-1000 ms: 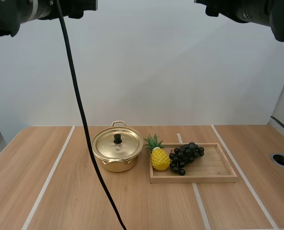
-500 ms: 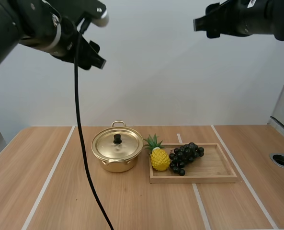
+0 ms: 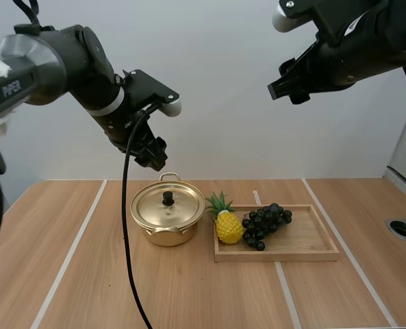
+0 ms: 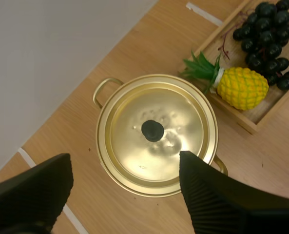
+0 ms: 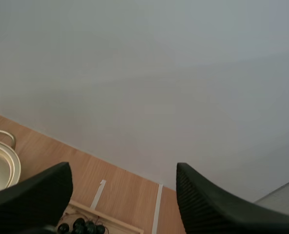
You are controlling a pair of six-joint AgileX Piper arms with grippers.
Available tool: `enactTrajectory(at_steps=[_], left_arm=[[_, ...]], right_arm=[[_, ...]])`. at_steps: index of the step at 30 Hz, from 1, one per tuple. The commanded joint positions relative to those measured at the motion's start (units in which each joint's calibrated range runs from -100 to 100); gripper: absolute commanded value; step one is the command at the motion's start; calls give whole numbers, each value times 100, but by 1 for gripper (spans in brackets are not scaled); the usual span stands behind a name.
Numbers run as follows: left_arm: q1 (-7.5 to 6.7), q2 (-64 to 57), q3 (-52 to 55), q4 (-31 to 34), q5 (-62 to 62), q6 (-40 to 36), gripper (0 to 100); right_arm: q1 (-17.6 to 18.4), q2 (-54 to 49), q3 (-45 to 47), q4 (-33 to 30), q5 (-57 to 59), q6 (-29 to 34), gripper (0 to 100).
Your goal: Open the pot, put the grape inside, and close it
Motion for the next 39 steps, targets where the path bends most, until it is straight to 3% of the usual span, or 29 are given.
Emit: enactTrajectory(at_steps=[1,8,11,14,19,21,27,39], left_arm=[[-15,255,-46,-138,294,138,100],[-15,677,-261,-138,626,252,100],[-44,816,-427,-123,746,501,100],[-171,930,-461,-30,746,523,100],[-496,1311,-471,249,746,513,100],[-550,1480,-504,373,718,428,100],[-547,2059,-808,684,534,230,100],[-547,2991,-1812,562,746,175,100]], right_arm=[[-17,-40,-39,16,669,-316,100],[-17,180,-39,339,2486,-867,100],[-17,292,-39,484,2640,-985,100],[-17,332,-39,528,2640,-997,100],[-17,332,-39,528,2640,-997,100],[-17,332,-39,528,2640,-997,100],[-17,332,-39,528,2640,-997,100],[-17,332,-39,590,2640,-1095,100]])
